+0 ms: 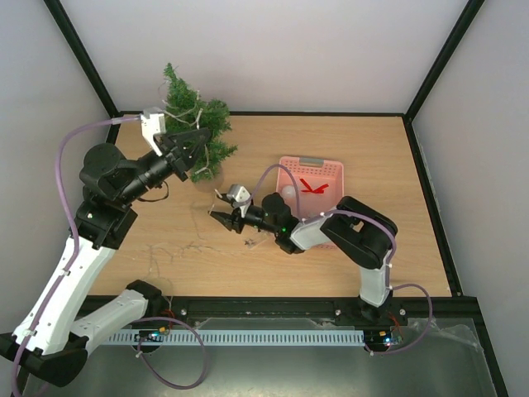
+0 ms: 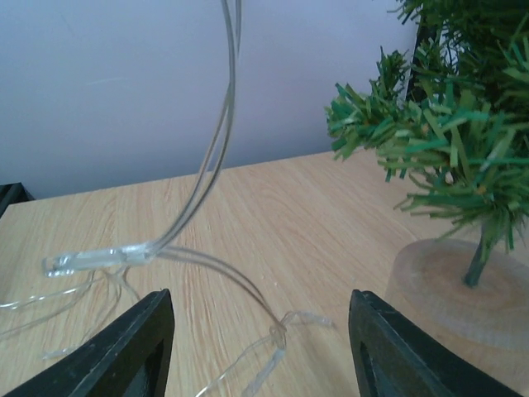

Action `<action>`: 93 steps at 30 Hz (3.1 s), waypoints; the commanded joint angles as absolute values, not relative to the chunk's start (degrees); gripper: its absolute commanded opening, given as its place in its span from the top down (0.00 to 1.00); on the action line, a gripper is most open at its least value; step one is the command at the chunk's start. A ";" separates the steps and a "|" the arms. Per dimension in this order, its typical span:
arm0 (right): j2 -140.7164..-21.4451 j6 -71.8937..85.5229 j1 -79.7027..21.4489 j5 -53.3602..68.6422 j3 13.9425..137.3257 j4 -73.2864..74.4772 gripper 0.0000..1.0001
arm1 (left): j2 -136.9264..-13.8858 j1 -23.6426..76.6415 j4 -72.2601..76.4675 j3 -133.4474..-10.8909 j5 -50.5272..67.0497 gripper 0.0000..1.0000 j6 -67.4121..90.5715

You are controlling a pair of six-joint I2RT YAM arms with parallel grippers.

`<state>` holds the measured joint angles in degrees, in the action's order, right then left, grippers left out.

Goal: Decorate the small christmas tree
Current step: Wrap the decoration item around the Christmas tree.

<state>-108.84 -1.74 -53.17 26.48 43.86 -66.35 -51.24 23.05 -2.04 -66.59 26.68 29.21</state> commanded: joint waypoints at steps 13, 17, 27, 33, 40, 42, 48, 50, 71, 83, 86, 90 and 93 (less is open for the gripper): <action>-106.22 -4.76 -54.32 16.37 41.99 -73.08 0.98 | -50.95 22.12 -2.77 -69.21 23.40 0.97 29.34; -95.42 -6.10 -54.38 15.47 37.30 -63.93 0.98 | -50.53 20.76 -5.85 -69.38 19.36 0.98 27.11; -74.47 -10.26 -54.91 9.00 39.60 -37.52 0.98 | -50.74 9.65 -10.27 -68.70 18.01 0.98 30.97; -66.90 -12.98 -54.93 8.17 42.73 -29.99 0.98 | -51.77 6.35 -9.90 -66.37 20.97 0.98 34.88; -63.61 -18.36 -54.91 8.53 50.92 -21.84 0.98 | -54.03 1.24 -11.60 -66.04 24.58 0.98 39.61; -63.50 -20.22 -54.91 8.12 52.95 -21.28 0.98 | -55.15 -0.62 -12.11 -65.71 26.59 0.97 40.89; -67.65 -24.30 -54.93 8.40 60.03 -18.93 0.98 | -56.67 -4.12 -12.06 -64.20 30.26 0.83 42.47; -68.60 -23.57 -54.91 9.34 61.81 -20.12 0.98 | -55.88 -4.17 -13.29 -63.20 29.57 0.73 41.16; -77.27 -23.74 -54.93 6.42 78.06 -15.42 0.98 | -48.27 -0.13 -24.24 -61.66 16.14 0.32 11.11; -74.67 -23.91 -54.93 10.63 80.23 -12.03 0.98 | -45.02 10.23 -6.20 -51.65 34.70 0.44 -9.64; -73.98 -23.78 -54.88 11.63 80.42 -11.64 0.98 | -47.72 12.45 -7.65 -50.64 33.93 0.43 -16.43; -73.84 -23.56 -54.92 13.43 80.50 -11.08 0.98 | -51.18 15.28 -9.87 -51.90 32.70 0.43 -24.35; -73.55 -23.39 -54.90 14.06 80.47 -10.66 0.98 | -52.53 16.41 -7.95 -52.40 32.31 0.43 -25.95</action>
